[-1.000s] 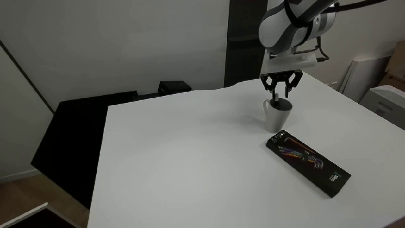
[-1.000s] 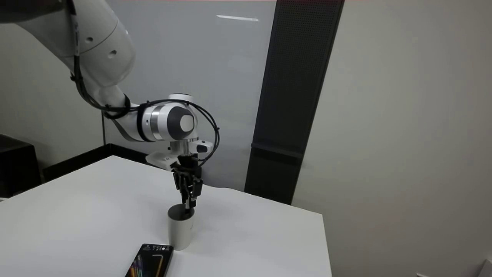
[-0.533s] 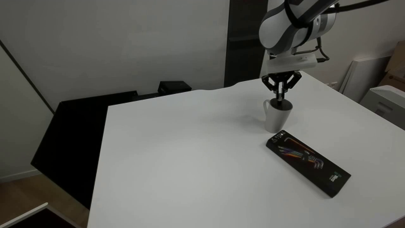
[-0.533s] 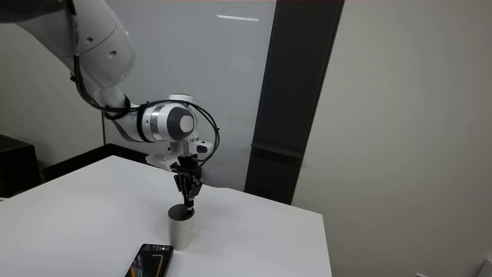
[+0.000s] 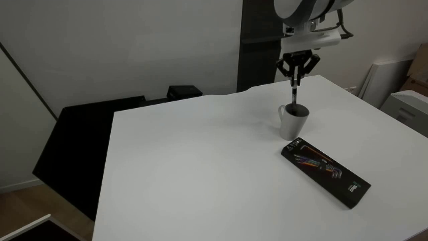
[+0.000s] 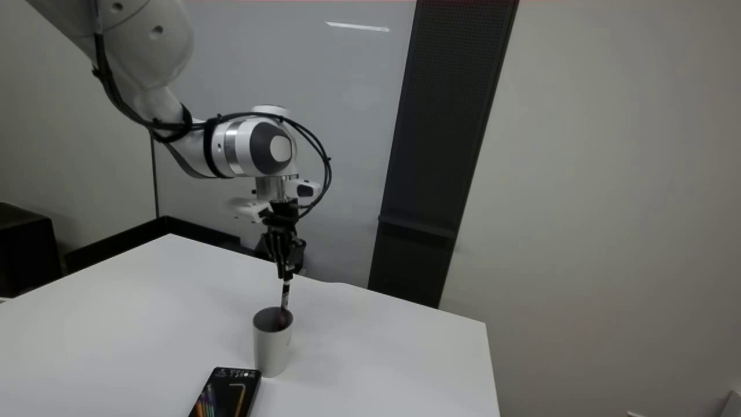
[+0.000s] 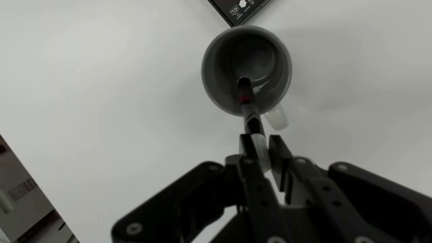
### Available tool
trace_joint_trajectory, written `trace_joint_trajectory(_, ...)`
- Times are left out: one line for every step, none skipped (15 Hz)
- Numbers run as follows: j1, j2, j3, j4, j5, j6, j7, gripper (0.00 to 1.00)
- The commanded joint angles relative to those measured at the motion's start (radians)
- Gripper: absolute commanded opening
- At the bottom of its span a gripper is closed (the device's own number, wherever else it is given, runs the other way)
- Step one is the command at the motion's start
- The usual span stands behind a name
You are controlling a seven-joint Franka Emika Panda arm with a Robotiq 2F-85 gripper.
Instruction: Put the marker inside the mug then take the marker out of the mug
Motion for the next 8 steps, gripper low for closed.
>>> trace_joint_trajectory(0.014, -0.135, 0.002, -0.032, -0.037, -0.085, -0.011, 0.07)
trace_joint_trajectory(0.011, -0.164, 0.007, -0.037, -0.042, -0.096, -0.020, 0.07)
trace_joint_trajectory(0.005, -0.189, 0.015, -0.040, -0.041, -0.106, -0.035, 0.07)
trace_joint_trajectory(-0.005, -0.211, 0.025, -0.040, -0.037, -0.119, -0.054, 0.07)
trace_joint_trajectory(-0.028, -0.225, 0.049, -0.037, -0.013, -0.137, -0.102, 0.07)
trace_joint_trajectory(-0.051, -0.225, 0.069, -0.030, 0.011, -0.156, -0.146, 0.07)
trace_joint_trajectory(-0.071, -0.221, 0.088, -0.021, 0.034, -0.184, -0.187, 0.07)
trace_joint_trajectory(-0.090, -0.205, 0.105, -0.008, 0.053, -0.214, -0.228, 0.07)
